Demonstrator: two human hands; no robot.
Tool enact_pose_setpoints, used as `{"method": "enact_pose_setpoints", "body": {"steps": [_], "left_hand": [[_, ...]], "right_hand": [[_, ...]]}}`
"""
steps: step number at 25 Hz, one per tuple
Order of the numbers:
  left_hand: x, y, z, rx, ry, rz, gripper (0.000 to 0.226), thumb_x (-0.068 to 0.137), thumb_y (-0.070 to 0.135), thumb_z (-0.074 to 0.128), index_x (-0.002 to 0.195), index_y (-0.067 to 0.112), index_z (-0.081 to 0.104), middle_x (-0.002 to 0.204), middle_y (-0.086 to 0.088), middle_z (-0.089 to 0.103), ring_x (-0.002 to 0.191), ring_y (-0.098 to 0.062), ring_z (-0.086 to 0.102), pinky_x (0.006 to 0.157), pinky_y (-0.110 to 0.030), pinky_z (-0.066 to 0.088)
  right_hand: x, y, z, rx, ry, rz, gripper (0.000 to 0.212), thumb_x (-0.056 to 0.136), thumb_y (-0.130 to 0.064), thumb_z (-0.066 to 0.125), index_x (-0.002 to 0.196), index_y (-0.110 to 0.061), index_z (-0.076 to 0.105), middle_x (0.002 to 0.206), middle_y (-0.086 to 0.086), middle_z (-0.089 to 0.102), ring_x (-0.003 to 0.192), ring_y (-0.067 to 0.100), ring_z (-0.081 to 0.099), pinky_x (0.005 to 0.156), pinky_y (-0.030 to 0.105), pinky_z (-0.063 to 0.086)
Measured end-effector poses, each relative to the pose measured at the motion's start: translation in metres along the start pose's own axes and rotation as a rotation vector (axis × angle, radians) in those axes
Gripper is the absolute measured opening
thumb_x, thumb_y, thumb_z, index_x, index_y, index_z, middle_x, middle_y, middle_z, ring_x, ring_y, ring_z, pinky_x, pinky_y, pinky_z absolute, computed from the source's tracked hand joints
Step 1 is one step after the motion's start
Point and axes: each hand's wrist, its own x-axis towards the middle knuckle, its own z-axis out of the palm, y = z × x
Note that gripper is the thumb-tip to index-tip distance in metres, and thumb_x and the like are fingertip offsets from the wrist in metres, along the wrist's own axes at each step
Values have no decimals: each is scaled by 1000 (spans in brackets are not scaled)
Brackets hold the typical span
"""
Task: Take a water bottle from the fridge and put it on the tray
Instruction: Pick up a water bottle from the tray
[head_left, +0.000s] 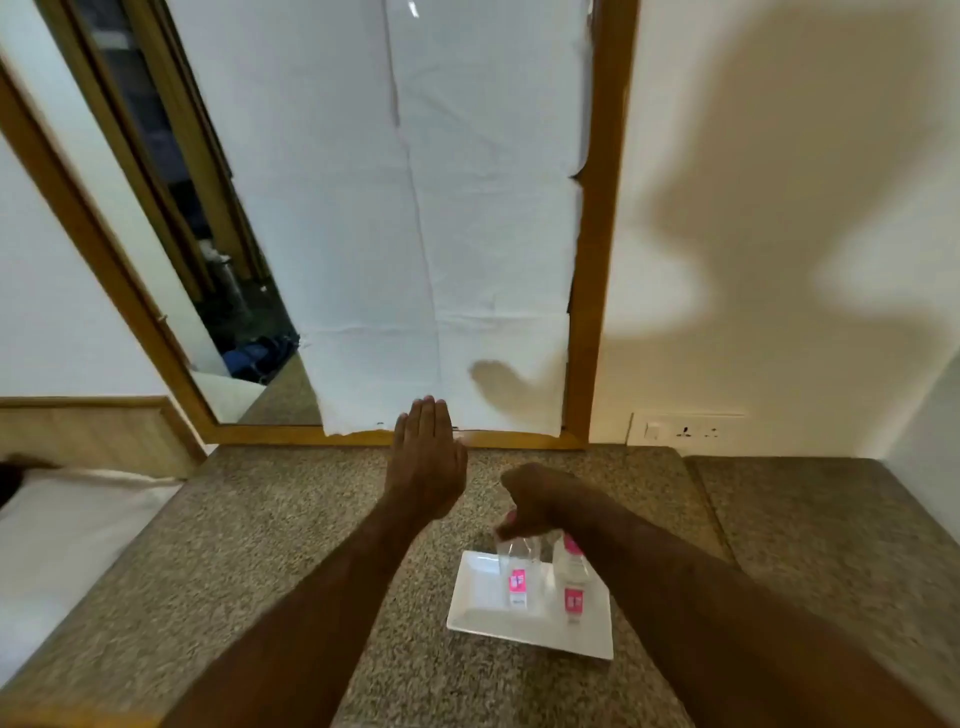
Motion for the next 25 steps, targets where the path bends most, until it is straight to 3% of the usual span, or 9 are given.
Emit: {"method": "enact_pose_setpoints", "body": {"steps": [2, 6, 12, 14, 18, 22, 25], "left_hand": [[-22, -10, 3, -36, -32, -55, 60, 96, 34, 29, 143, -2, 24, 151, -25, 31, 143, -35, 23, 118, -48, 18], [-54, -34, 0, -66, -45, -23, 59, 96, 35, 32, 142, -1, 27, 150, -25, 34, 141, -36, 27, 117, -49, 20], [-72, -19, -21, -137, -18, 184, 52, 93, 27, 39, 136, -2, 35, 140, -27, 45, 133, -39, 38, 113, -49, 30], [-85, 7, -18, -161, -38, 270, 51, 92, 25, 41, 135, -3, 37, 140, -27, 46, 132, -39, 39, 112, -51, 32], [-123, 81, 5, -278, -144, 416, 50, 92, 23, 43, 136, 0, 37, 138, -24, 48, 129, -37, 43, 107, -49, 39], [-159, 176, 51, -367, -293, 626, 45, 90, 23, 43, 129, 1, 44, 124, -22, 56, 114, -35, 53, 96, -45, 46], [-167, 234, 107, -310, -409, 698, 50, 88, 23, 43, 129, -5, 45, 127, -27, 55, 119, -42, 51, 100, -49, 42]], "right_hand": [[0, -9, 12, -121, -142, 63, 61, 76, -29, 78, 128, -13, 51, 121, 9, 62, 107, 26, 59, 85, 40, 51], [-19, -27, 17, -200, -120, 61, 41, 80, -20, 75, 116, -11, 60, 112, 9, 65, 102, 25, 60, 85, 38, 51], [-66, -64, -32, -181, -207, 57, 34, 82, -23, 72, 112, -9, 64, 106, 8, 65, 98, 24, 61, 84, 36, 51], [-89, -59, -36, -109, -270, 143, 38, 80, -21, 75, 114, -9, 63, 107, 9, 66, 96, 26, 64, 77, 35, 54], [-151, -15, -16, 135, -323, 409, 41, 76, -6, 77, 115, -4, 62, 114, 16, 64, 98, 29, 66, 82, 40, 59], [-220, 53, 44, -3, -245, 548, 37, 73, -13, 80, 106, 0, 67, 105, 16, 68, 93, 29, 65, 74, 34, 55], [-262, 105, 113, 22, -202, 608, 16, 81, -10, 68, 95, -2, 64, 99, 16, 65, 92, 32, 62, 69, 36, 49]]}}
